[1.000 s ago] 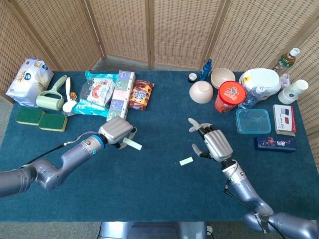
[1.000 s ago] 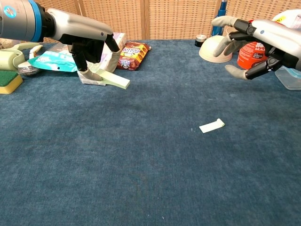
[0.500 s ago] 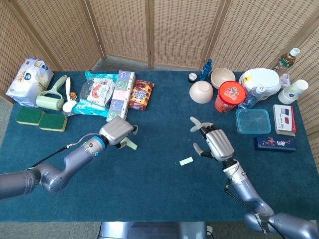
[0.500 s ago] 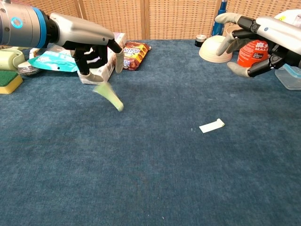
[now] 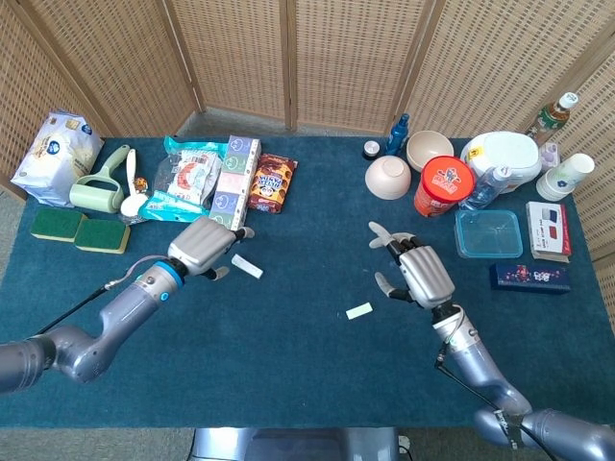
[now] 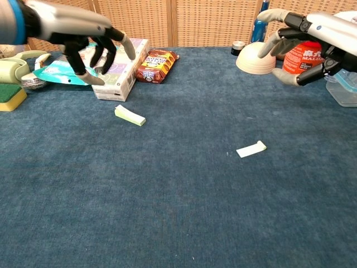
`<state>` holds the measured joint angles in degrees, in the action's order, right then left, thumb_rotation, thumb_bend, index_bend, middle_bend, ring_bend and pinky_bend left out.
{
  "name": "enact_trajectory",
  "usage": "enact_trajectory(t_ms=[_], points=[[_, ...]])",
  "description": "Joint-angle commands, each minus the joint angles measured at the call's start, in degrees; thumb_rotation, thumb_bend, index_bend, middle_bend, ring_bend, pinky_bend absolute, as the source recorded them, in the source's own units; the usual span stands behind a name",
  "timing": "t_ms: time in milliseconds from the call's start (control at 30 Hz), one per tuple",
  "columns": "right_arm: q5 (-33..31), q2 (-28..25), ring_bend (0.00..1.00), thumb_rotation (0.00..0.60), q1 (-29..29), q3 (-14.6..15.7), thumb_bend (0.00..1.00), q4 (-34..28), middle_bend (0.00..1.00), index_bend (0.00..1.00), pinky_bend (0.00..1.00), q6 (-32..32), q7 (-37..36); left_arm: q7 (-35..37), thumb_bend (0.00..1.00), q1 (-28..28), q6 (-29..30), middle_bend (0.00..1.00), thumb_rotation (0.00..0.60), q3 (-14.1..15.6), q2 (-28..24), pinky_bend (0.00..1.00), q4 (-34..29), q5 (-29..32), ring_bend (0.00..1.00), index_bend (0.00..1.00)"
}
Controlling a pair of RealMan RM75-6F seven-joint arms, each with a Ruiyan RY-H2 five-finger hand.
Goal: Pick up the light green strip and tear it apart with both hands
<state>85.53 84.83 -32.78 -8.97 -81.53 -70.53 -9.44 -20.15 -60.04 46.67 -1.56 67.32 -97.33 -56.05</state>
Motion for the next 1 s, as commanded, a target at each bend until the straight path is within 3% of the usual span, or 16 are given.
enact_trajectory(t_ms=[33,367,533,800,1000], points=[[-1.35,-1.43,0.26,0.6,0.13,-0.3,0.45,-1.61,0.34,0.01,0.24,0.96,1.98,2.1,0.25,4.74,6.12,0.49,0.6,0.54,-3.12,0.76,-3.53,-2.45,0.49,0.19],[-6.04,-5.63,0.26,0.6,1.33,-1.22,0.45,-5.42,0.34,0.05,0.24,1.77,12.14,7.2,0.25,21.79,24.52,0.49,0.6,6.51,-10.01,0.75,-9.21,-10.38,0.49,0.19],[-9.83,-6.48,0.26,0.6,4.24,-0.77,0.45,-6.93,0.35,0.05,0.23,-1.03,20.31,10.11,0.25,32.99,35.02,0.49,0.6,10.41,-9.75,0.73,-7.68,-14.73,0.49,0.19],[-11.05,-7.84,0.26,0.6,8.19,0.11,0.45,-10.71,0.35,0.07,0.24,-5.82,24.63,11.74,0.25,43.02,45.72,0.49,0.6,10.12,-3.73,0.73,-2.26,-19.32,0.49,0.19],[-10.4,-9.92,0.26,0.6,12.32,1.67,0.45,-14.22,0.35,0.08,0.24,-10.45,26.69,12.16,0.25,47.66,47.96,0.49,0.6,10.17,-1.87,0.73,-1.21,-21.82,0.49,0.21]])
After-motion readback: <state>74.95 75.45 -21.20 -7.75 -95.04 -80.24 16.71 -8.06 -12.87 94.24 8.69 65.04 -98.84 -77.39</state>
